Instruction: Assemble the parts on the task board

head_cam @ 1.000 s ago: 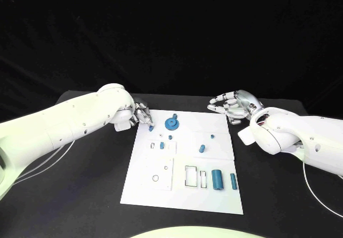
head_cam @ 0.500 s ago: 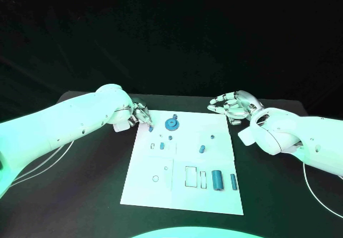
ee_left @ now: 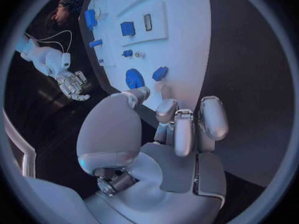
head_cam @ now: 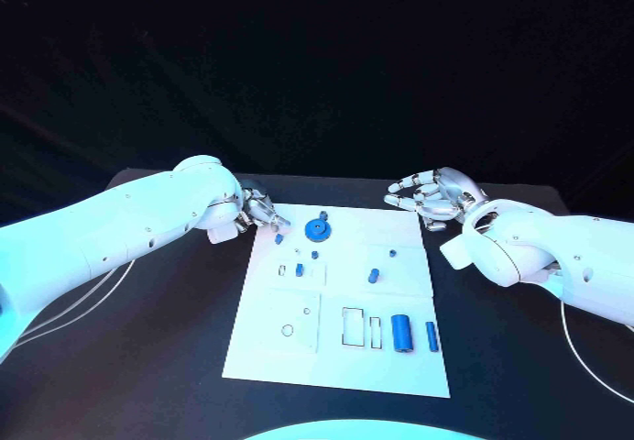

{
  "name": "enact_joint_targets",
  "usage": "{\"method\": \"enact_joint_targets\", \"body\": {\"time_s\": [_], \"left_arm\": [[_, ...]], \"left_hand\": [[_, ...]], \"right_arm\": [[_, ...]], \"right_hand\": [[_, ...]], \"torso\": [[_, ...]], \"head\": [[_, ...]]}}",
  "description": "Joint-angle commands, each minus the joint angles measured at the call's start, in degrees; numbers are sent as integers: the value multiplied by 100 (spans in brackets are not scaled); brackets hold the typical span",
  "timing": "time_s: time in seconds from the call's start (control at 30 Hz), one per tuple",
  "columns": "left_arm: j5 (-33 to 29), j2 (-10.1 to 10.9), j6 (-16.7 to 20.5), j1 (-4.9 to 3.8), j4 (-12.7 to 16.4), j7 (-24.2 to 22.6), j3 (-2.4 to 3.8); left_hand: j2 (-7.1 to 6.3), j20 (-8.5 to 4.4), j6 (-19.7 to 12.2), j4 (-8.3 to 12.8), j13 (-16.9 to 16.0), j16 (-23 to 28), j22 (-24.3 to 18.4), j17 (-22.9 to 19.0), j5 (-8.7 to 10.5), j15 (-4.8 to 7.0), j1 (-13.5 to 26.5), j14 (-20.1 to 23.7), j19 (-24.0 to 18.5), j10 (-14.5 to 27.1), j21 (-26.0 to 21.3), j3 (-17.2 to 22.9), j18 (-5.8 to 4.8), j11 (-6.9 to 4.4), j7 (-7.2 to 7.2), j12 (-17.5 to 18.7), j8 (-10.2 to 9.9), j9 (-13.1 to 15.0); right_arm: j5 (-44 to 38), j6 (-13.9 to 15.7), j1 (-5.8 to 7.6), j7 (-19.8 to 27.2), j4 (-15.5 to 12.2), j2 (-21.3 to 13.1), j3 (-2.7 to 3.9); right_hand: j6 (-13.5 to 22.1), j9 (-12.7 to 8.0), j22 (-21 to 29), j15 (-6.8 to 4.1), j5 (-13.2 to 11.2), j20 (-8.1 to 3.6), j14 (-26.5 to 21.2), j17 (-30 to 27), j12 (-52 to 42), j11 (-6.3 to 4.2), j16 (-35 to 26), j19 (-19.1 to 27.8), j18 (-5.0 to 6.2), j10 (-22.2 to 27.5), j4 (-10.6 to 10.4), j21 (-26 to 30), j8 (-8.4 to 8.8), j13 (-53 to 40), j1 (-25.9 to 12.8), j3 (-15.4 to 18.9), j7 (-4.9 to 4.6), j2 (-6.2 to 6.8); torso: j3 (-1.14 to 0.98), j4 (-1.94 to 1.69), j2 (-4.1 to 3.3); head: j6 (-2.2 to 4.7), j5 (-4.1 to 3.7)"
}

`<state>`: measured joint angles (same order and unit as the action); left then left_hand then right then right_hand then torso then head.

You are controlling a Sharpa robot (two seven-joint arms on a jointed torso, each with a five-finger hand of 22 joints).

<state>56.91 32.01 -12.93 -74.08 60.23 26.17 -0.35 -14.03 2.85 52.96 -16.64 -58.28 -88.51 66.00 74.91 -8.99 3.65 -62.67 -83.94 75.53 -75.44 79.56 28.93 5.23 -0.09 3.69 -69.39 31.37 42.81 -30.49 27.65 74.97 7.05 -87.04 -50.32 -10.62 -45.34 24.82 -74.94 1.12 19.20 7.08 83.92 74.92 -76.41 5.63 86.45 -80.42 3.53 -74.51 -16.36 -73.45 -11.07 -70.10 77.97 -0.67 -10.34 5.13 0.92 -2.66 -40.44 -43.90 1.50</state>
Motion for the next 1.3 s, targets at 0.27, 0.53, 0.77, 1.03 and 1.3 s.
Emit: {"method": "enact_joint_targets", "body": {"time_s": [0.27,0.53,0.77,1.03,1.3], "left_arm": [[190,93,-268,-3,170,-171,2],[397,133,-396,-3,240,-173,1],[460,144,-607,-3,302,-199,-1],[471,138,-614,-3,293,-204,-2],[437,130,-628,-3,298,-218,-2]], "left_hand": [[274,58,-14,-21,151,43,-133,1094,573,-65,2,-478,-119,164,-121,-1420,16,39,68,104,-158,-200],[602,72,-23,-13,217,54,-167,1066,554,-78,-371,-468,-150,212,-149,-2134,25,46,83,116,-176,-288],[608,80,-35,-14,265,70,-215,1034,553,-87,-553,-456,-187,247,-178,-2264,35,56,93,141,-187,-318],[677,84,-26,-15,257,63,-203,1047,551,-91,-633,-460,-183,247,-175,-2301,33,58,94,131,-185,-331],[768,86,3,-11,243,54,-194,1065,551,-89,-768,-466,-180,236,-174,-2325,32,52,85,112,-170,-347]], "right_arm": [[-48,-30,-3,69,-6,-10,0],[-47,-36,-4,66,-6,-14,0],[-47,-41,-6,65,-2,-9,0],[-47,-42,-8,63,1,-8,-1],[-47,-43,-10,61,5,-3,-1]], "right_hand": [[-24,-7,-259,-12,24,-10,385,554,-4,-25,-19,38,73,11,-21,32,-24,2,-61,-8,6,-9],[-24,-7,-259,-12,24,-10,385,554,-4,-25,-19,38,73,11,-21,32,-24,2,-61,-8,6,-9],[-24,-7,-259,-12,24,-10,385,554,-4,-25,-19,38,73,11,-21,32,-24,2,-61,-8,6,-9],[-23,-10,-267,-12,25,-11,388,565,-11,-25,-15,31,71,4,-23,23,-25,-6,-73,-7,6,-9],[-23,-10,-267,-12,25,-11,388,565,-11,-25,-15,31,71,4,-23,23,-25,-6,-73,-7,6,-9]], "torso": [[3,-4,0],[4,-7,0],[4,-6,-1],[2,0,-3],[-1,4,-2]], "head": [[-14,-10],[-18,-11],[-25,-5],[-27,-2],[-35,7]]}}
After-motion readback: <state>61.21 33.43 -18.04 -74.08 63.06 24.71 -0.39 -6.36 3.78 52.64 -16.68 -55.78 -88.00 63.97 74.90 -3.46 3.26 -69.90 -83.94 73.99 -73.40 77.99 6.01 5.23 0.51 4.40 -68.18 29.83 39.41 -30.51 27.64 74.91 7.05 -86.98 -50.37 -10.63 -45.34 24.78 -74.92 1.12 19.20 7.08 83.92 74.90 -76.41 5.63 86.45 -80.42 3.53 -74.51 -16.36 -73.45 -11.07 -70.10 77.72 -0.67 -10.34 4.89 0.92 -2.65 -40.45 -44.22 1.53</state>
